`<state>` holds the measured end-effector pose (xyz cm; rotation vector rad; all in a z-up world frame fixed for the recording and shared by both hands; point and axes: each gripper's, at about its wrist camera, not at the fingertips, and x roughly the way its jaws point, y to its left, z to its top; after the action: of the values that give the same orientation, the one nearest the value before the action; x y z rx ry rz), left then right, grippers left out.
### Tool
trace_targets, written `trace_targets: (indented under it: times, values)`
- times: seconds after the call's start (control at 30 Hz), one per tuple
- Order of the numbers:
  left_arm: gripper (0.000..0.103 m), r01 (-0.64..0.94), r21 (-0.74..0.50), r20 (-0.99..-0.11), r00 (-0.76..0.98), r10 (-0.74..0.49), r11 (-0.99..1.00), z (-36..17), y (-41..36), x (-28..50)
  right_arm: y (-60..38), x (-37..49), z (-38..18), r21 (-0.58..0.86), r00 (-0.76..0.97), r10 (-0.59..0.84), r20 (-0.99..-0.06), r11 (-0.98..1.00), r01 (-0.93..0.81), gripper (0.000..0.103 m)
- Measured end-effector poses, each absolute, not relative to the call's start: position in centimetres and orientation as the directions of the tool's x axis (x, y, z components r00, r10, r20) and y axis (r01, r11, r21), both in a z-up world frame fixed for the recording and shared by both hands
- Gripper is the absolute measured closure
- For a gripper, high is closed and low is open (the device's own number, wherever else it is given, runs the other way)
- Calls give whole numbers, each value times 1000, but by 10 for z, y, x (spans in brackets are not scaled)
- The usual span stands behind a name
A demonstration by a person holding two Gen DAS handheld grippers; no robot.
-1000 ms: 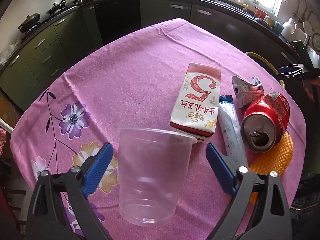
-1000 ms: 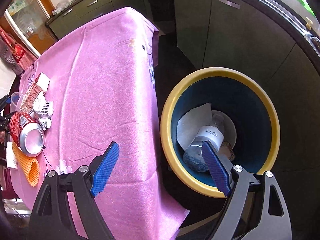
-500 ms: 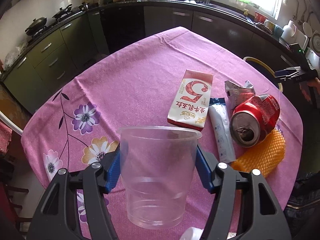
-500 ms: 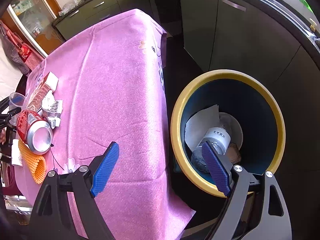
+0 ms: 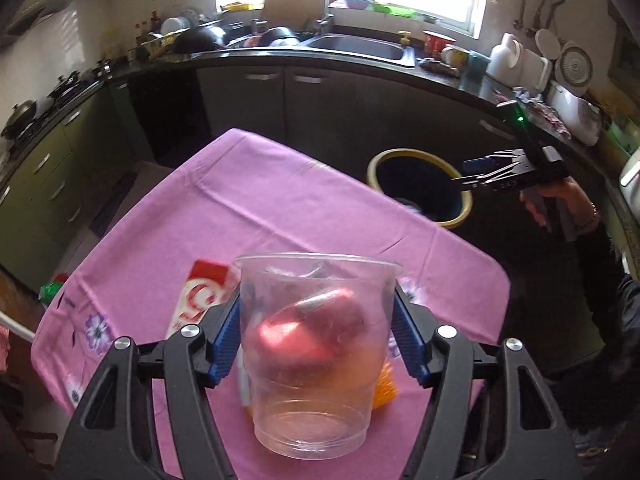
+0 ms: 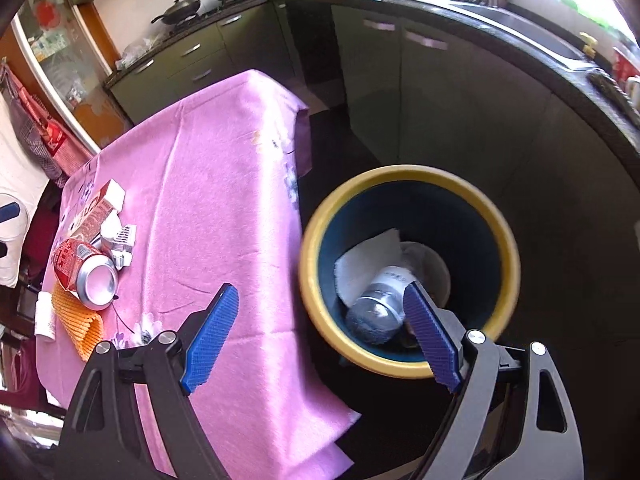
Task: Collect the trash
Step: 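Carry the plastic cup over the bin and open the left gripper, then grasp the red Coca-Cola can with the right gripper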
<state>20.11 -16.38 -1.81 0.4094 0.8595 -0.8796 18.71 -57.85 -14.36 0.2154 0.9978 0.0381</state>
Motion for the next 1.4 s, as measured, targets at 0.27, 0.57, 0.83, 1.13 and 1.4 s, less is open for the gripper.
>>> trace_targets:
  times: [0.27,0.57,0.83,1.13,1.4]
  values:
    - [40,904,-53,-829,196,-523,424,-41,-336,204,-634,132,-136,211,593,86,-801,967,145,19]
    - [37,905,-56,-875,159,-457,421,-109,-491,243,-677,73,-138,236,621,50,-782,947,221,19]
    - [14,872,-73,-882,171,-440,485,-132,-529,263,-687,56,-147,248,609,59,-791,941,232,17]
    - [14,844,-140,-746,254,-615,518,-21,-399,215,-653,78,-154,278,611,149,-778,953,122,17]
    - [12,676,-156,-706,434,-560,721,1,-222,174,-546,127,-142,214,552,297,-779,954,-211,17]
